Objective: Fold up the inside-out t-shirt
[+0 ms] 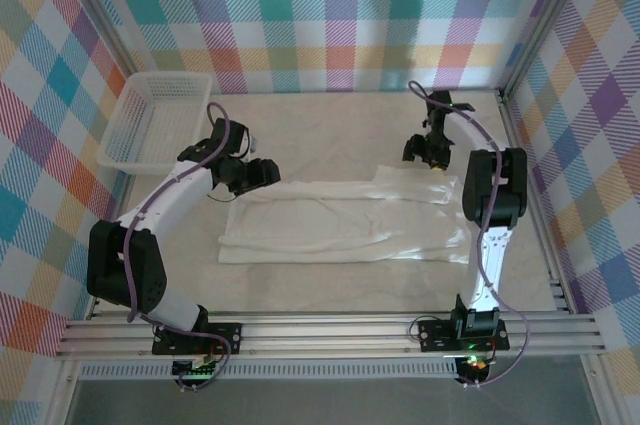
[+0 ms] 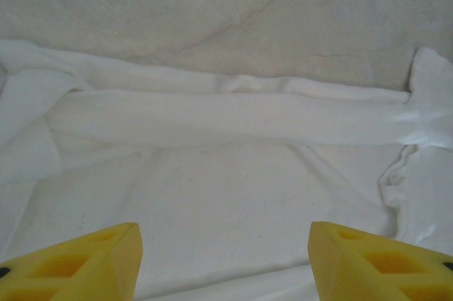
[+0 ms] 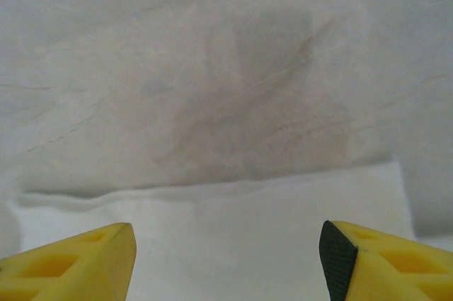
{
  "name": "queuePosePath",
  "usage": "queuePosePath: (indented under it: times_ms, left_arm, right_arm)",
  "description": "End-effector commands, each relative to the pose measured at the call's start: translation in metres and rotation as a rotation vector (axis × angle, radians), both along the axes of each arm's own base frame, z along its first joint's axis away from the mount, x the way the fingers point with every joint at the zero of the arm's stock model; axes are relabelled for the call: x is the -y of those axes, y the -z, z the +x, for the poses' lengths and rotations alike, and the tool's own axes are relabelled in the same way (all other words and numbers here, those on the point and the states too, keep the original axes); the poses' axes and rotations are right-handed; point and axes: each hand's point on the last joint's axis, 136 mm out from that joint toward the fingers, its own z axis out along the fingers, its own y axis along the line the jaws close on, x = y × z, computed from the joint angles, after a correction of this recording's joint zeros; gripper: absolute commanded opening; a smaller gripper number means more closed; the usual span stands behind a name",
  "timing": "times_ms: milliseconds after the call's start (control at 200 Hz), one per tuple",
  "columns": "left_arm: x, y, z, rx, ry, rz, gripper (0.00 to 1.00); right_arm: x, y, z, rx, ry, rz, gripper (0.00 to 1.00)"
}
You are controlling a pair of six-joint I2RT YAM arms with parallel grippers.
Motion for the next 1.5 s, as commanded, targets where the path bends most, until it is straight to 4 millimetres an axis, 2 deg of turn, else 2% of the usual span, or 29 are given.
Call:
queuePosePath:
  times_ms: [0, 45, 80, 100, 170, 220, 315, 415, 500, 590, 635, 665, 670, 705, 760, 820, 875, 990, 1060, 1145, 1205, 1325, 1400, 1440, 1495]
  left_arm:
    - [0.009, -0.015, -0.004, 0.035, 0.018, -0.063, 0.63]
    - [0.009, -0.016, -0.007, 0.039, 0.019, -0.061, 0.64]
    - [0.007, -0.016, -0.008, 0.039, 0.017, -0.057, 0.64]
    - [0.006, -0.016, -0.009, 0.037, 0.016, -0.051, 0.64]
    - [0.005, -0.013, -0.012, 0.031, 0.014, -0.044, 0.64]
    - [0.004, -0.012, -0.014, 0.029, 0.015, -0.045, 0.64]
    - [0.005, -0.011, -0.015, 0.027, 0.017, -0.050, 0.63]
    - [0.006, -0.011, -0.016, 0.024, 0.022, -0.048, 0.63]
    - [0.005, -0.009, -0.016, 0.021, 0.023, -0.044, 0.64]
    - [0.005, -0.005, -0.017, 0.013, 0.020, -0.041, 0.63]
    - [0.005, -0.003, -0.016, 0.009, 0.020, -0.045, 0.64]
    - [0.006, -0.002, -0.016, 0.009, 0.023, -0.046, 0.63]
    - [0.006, -0.002, -0.016, 0.009, 0.023, -0.046, 0.63]
    - [0.007, -0.001, -0.015, 0.007, 0.023, -0.046, 0.64]
    - [0.008, 0.000, -0.015, 0.002, 0.026, -0.047, 0.63]
    - [0.008, 0.000, -0.014, 0.001, 0.032, -0.047, 0.64]
    - [0.009, 0.000, -0.014, -0.001, 0.037, -0.044, 0.64]
    - [0.009, 0.001, -0.013, 0.001, 0.038, -0.041, 0.64]
    - [0.009, 0.001, -0.013, 0.005, 0.032, -0.045, 0.64]
    - [0.009, 0.000, -0.014, 0.005, 0.030, -0.050, 0.64]
    - [0.008, -0.001, -0.015, 0.007, 0.030, -0.045, 0.63]
    - [0.007, -0.001, -0.016, 0.008, 0.032, -0.033, 0.64]
    - [0.007, 0.001, -0.016, 0.005, 0.033, -0.033, 0.64]
    - [0.007, 0.002, -0.017, 0.000, 0.032, -0.034, 0.64]
    - [0.008, 0.002, -0.017, -0.003, 0.035, -0.039, 0.63]
  right_arm:
    - [-0.015, 0.018, -0.009, -0.078, -0.028, 0.017, 0.62]
    - [-0.016, 0.018, -0.009, -0.074, -0.028, 0.022, 0.51]
    - [-0.017, 0.017, -0.008, -0.068, -0.026, 0.025, 0.33]
    - [-0.017, 0.015, -0.008, -0.065, -0.027, 0.024, 0.26]
    - [-0.016, 0.009, -0.008, -0.055, -0.026, 0.020, 0.09]
    - [-0.015, 0.001, -0.010, -0.045, -0.028, 0.019, 0.00]
    - [-0.013, -0.015, -0.018, -0.018, -0.029, 0.017, 0.00]
    - [-0.012, -0.031, -0.042, 0.012, -0.009, 0.031, 0.00]
    - [-0.008, -0.037, -0.077, 0.035, 0.050, 0.047, 0.00]
    - [-0.006, -0.023, -0.128, 0.028, 0.150, 0.088, 0.02]
    - [-0.007, -0.012, -0.152, 0.024, 0.186, 0.114, 0.15]
    - [-0.007, -0.003, -0.169, 0.021, 0.203, 0.127, 0.33]
    - [-0.007, -0.003, -0.169, 0.021, 0.203, 0.127, 0.33]
    - [-0.007, 0.003, -0.183, 0.013, 0.209, 0.138, 0.50]
    - [-0.007, 0.002, -0.192, 0.003, 0.199, 0.140, 0.60]
    - [-0.004, -0.010, -0.191, 0.005, 0.175, 0.118, 0.62]
    - [-0.003, -0.027, -0.182, 0.029, 0.154, 0.106, 0.61]
    - [-0.015, -0.062, -0.147, 0.129, 0.112, 0.159, 0.61]
    - [-0.027, -0.072, -0.126, 0.174, 0.089, 0.198, 0.61]
    - [-0.044, -0.070, -0.106, 0.177, 0.038, 0.208, 0.65]
    - [-0.052, -0.061, -0.096, 0.149, 0.016, 0.188, 0.69]
    - [-0.068, -0.039, -0.086, 0.093, -0.002, 0.221, 0.70]
    - [-0.083, -0.028, -0.086, 0.040, -0.021, 0.272, 0.64]
    - [-0.091, -0.028, -0.089, 0.018, -0.035, 0.295, 0.53]
    - [-0.100, -0.033, -0.095, 0.010, -0.056, 0.329, 0.33]
